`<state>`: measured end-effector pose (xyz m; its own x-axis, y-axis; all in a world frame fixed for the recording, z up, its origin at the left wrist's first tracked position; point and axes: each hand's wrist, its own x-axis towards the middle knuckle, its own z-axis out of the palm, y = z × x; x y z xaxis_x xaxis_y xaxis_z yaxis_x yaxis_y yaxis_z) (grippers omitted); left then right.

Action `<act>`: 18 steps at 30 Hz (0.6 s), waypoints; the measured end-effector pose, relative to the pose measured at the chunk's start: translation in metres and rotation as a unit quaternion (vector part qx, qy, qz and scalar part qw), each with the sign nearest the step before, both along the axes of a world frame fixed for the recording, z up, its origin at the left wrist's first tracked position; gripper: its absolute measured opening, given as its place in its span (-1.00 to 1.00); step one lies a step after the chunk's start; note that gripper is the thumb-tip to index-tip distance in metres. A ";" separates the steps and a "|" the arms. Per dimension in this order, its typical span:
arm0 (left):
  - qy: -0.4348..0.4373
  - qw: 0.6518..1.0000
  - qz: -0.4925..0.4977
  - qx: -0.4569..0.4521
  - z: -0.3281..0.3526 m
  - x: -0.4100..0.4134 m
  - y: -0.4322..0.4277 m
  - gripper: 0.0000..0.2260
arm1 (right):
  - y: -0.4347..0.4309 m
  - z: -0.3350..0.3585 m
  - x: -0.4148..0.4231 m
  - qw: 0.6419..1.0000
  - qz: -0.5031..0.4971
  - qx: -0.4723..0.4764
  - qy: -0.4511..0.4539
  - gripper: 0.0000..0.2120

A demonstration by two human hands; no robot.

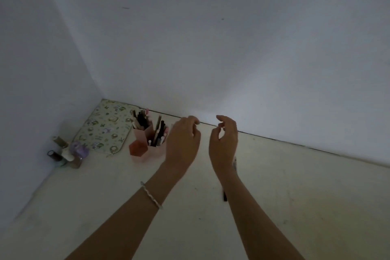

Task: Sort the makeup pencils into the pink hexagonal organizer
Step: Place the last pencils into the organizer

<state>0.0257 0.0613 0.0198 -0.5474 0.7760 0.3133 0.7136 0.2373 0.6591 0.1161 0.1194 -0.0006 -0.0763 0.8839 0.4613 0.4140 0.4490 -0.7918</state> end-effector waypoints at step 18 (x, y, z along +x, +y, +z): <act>-0.077 0.936 -0.070 -0.337 -0.079 0.100 0.040 -0.37 | 0.024 -0.047 0.147 0.969 -0.101 -0.212 -0.075 -0.75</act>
<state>0.1256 0.1011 -0.0595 -0.4242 0.8368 -0.3462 0.6781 0.5469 0.4910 0.2633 0.1433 -0.0474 0.0792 0.9956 0.0499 0.5845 -0.0059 -0.8114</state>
